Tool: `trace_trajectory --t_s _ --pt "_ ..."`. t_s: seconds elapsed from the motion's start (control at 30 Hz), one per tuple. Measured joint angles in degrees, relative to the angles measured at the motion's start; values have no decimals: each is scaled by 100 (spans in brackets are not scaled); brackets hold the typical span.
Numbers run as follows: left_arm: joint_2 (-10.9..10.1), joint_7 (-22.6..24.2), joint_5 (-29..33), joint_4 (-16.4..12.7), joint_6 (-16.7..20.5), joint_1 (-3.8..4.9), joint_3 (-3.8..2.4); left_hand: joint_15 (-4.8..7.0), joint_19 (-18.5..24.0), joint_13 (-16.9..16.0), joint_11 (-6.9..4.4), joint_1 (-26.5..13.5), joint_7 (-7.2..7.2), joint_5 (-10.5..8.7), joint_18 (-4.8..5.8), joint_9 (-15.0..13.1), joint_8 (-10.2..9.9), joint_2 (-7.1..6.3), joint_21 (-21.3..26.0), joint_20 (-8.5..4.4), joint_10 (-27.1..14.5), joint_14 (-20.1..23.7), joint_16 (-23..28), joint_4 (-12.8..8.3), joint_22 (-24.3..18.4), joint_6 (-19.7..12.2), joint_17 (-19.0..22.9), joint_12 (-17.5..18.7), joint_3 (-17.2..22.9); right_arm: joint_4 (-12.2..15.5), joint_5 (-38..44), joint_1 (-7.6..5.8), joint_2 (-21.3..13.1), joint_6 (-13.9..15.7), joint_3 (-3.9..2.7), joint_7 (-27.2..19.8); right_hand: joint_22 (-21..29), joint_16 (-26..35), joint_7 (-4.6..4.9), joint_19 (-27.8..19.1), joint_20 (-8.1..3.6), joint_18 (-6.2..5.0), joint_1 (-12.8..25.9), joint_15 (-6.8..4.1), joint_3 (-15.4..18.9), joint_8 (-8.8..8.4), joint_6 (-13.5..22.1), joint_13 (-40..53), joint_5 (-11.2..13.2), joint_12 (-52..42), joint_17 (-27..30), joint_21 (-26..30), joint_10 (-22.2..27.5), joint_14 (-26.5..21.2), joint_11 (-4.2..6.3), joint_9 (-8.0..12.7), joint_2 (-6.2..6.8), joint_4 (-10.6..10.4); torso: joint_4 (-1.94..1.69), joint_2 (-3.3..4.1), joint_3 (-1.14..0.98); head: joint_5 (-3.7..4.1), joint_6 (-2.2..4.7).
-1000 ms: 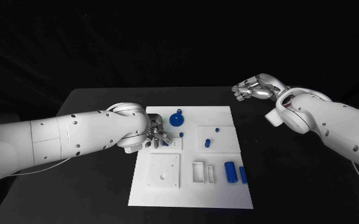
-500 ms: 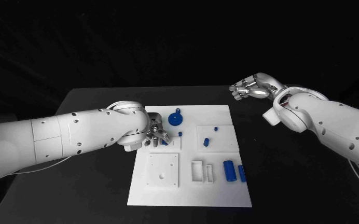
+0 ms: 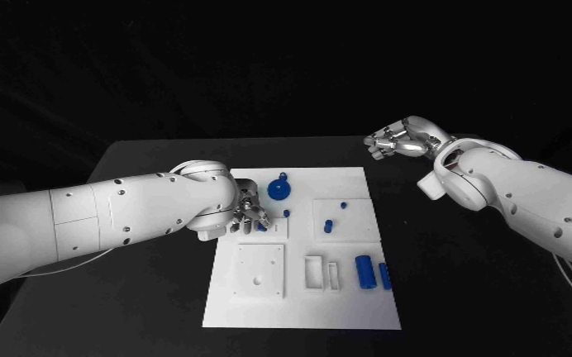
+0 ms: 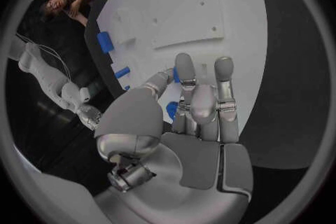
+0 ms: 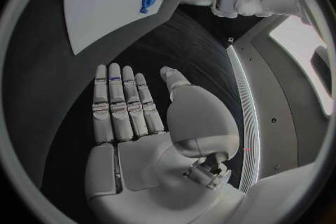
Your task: Assemble the parts on the task board
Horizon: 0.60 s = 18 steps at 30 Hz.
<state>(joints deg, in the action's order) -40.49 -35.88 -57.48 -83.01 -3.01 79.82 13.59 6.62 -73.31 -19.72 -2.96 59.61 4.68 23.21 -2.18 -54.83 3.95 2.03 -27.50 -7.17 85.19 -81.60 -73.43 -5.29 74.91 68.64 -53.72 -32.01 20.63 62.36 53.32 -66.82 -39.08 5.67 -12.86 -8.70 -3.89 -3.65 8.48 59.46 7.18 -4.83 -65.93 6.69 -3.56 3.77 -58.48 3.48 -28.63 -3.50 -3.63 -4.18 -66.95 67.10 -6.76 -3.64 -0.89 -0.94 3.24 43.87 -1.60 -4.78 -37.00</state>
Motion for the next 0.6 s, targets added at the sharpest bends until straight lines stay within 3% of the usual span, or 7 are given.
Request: trace_trajectory --t_s 0.37,0.6 --pt "5 0 -2 1 0 0 0 12 0 0 1 -25 2 -109 0 -1 0 -21 7 0 1 -29 -21 -7 -1 2 -9 -22 9 -42 0 58 40 -3 0 -5 0 0 -20 0 0 1 0 0 24 0 21 0 0 0 0 0 20 0 -20 0 0 24 -5 0 -2 9 -5" --pt "6 4 -4 3 6 -1 2 11 -20 0 1 -36 2 -154 0 -5 0 -118 21 20 1 -30 -21 -68 -1 2 -9 -21 183 -51 0 68 48 -4 1 -8 0 0 -20 0 -1 0 0 16 39 0 20 0 0 0 0 0 20 -17 -20 0 0 39 -3 -1 -2 18 -6"
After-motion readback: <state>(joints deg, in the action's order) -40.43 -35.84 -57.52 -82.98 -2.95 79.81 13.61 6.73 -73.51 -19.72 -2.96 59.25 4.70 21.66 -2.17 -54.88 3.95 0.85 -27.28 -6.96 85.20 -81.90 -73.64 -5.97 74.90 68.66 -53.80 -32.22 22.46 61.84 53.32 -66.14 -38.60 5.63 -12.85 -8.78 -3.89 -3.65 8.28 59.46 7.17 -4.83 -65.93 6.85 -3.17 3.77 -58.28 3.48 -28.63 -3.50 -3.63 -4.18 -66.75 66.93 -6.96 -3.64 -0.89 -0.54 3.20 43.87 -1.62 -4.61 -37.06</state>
